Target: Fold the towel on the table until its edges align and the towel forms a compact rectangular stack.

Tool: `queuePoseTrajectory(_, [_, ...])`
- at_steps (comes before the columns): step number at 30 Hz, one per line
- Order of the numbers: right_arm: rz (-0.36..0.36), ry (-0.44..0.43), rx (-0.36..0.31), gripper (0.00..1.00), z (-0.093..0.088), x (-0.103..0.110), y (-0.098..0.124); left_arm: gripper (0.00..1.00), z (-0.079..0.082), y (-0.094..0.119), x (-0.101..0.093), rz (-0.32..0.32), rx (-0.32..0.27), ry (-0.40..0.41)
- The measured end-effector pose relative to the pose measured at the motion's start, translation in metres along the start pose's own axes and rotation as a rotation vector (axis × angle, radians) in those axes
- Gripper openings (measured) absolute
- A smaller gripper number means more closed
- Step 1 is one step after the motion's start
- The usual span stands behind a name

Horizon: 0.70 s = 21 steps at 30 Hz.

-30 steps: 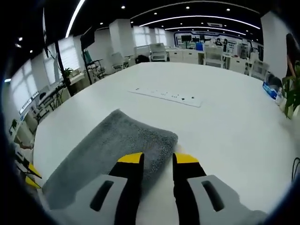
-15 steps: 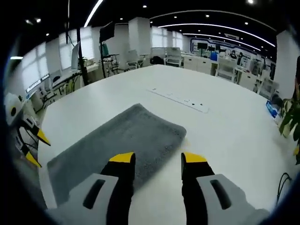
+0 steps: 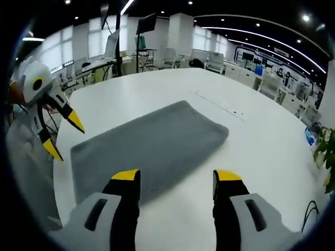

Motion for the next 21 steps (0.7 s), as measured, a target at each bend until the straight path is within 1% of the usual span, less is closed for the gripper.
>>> queuePoseTrajectory(4, [0.013,0.016,0.023,0.53,-0.016,0.013,0.01,0.47,-0.001,-0.003,-0.007,-0.023,0.014,-0.028])
queuePoseTrajectory(7, [0.025,-0.004,0.015,0.52,-0.027,0.022,0.018,0.45,-0.003,-0.006,-0.011,-0.032,0.032,-0.039])
queuePoseTrajectory(8, [0.027,-0.005,0.014,0.52,-0.028,0.023,0.019,0.45,-0.003,-0.007,-0.012,-0.031,0.039,-0.049])
queuePoseTrajectory(10, [0.039,0.0,0.011,0.51,-0.033,0.032,0.026,0.44,-0.004,-0.009,-0.013,-0.027,0.051,-0.071])
queuePoseTrajectory(12, [0.055,0.021,0.018,0.49,-0.036,0.041,0.028,0.41,-0.005,-0.009,-0.014,-0.028,0.061,-0.074])
queuePoseTrajectory(15, [0.068,0.022,0.017,0.48,-0.038,0.048,0.03,0.37,-0.007,-0.01,-0.014,-0.027,0.074,-0.053])
queuePoseTrajectory(18, [0.087,0.027,-0.001,0.47,-0.037,0.059,0.032,0.35,-0.006,-0.013,-0.016,-0.039,0.077,-0.071])
queuePoseTrajectory(19, [0.104,0.034,-0.005,0.46,-0.037,0.063,0.031,0.34,-0.007,-0.015,-0.017,-0.043,0.082,-0.08])
queuePoseTrajectory(21, [0.136,0.047,-0.009,0.41,-0.037,0.074,0.03,0.34,-0.008,-0.017,-0.017,-0.052,0.089,-0.08])
Point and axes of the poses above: the point that each gripper's makers call its tool centre point, and the gripper's own axes: y roughly backward along the fingers, x roughly to its left, z roughly out of its top, the point moved 7 cm from there along y, roughly backward along the fingers, and after that the axes turned 1 degree about y, right-handed, at the moved point
